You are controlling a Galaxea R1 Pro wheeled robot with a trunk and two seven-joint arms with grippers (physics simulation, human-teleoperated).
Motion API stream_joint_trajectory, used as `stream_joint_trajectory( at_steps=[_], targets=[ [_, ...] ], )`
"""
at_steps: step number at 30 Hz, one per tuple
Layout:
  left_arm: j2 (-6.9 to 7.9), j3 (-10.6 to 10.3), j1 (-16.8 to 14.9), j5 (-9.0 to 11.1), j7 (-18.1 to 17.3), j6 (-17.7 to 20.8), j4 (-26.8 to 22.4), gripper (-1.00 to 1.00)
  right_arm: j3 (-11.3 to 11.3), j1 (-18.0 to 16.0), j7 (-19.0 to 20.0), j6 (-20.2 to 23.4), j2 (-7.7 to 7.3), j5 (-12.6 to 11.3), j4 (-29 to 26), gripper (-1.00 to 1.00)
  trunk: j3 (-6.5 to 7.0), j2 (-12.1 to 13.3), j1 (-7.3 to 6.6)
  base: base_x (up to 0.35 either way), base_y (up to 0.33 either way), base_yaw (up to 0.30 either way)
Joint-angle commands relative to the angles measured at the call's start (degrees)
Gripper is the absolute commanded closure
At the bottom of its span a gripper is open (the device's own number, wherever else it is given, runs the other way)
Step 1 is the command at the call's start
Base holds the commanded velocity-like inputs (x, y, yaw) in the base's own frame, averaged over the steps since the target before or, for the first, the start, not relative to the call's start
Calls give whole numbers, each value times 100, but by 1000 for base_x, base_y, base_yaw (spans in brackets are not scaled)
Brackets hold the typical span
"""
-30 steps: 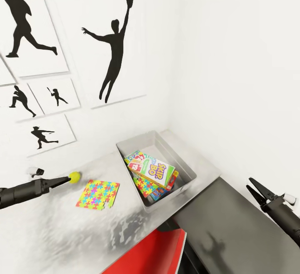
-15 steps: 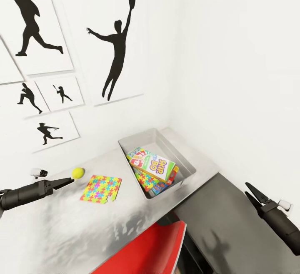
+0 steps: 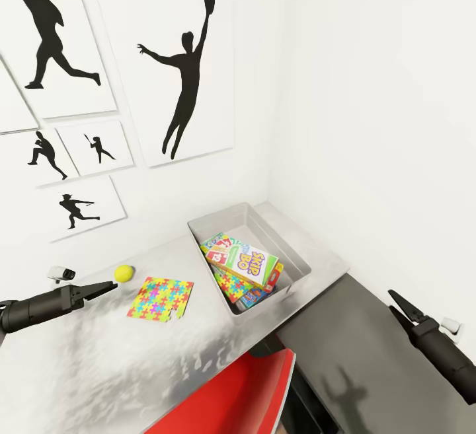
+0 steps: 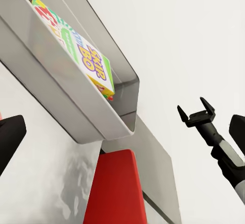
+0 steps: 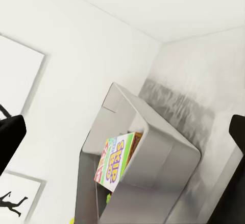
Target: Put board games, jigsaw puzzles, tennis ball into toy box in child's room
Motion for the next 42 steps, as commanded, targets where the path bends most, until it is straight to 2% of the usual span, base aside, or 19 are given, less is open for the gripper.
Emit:
stream_joint_trajectory(
  at_steps=[1, 9, 18, 42],
  targets=[
    [1, 0, -4, -2, -28, 61, 0, -100, -9, -6, 19, 33, 1, -12, -4, -100, -10, -10, 3, 0, 0, 0],
    [1, 0, -4, -10, -76, 54, 0, -100, -19, -6, 43, 28, -7, -12, -2, -100, 17, -10, 3, -3, 1, -11],
    [9, 33, -4, -6, -76, 52, 0, -100, -24, -6, 280, 11, 16, 2, 5, -100, 97, -10, 3, -109, 79, -59],
    [11, 67, -4, -2, -76, -35, 0, -100, -47, -6, 514, 5, -16, 42, 16, -100, 322, -10, 3, -3, 2, -3]
  ],
)
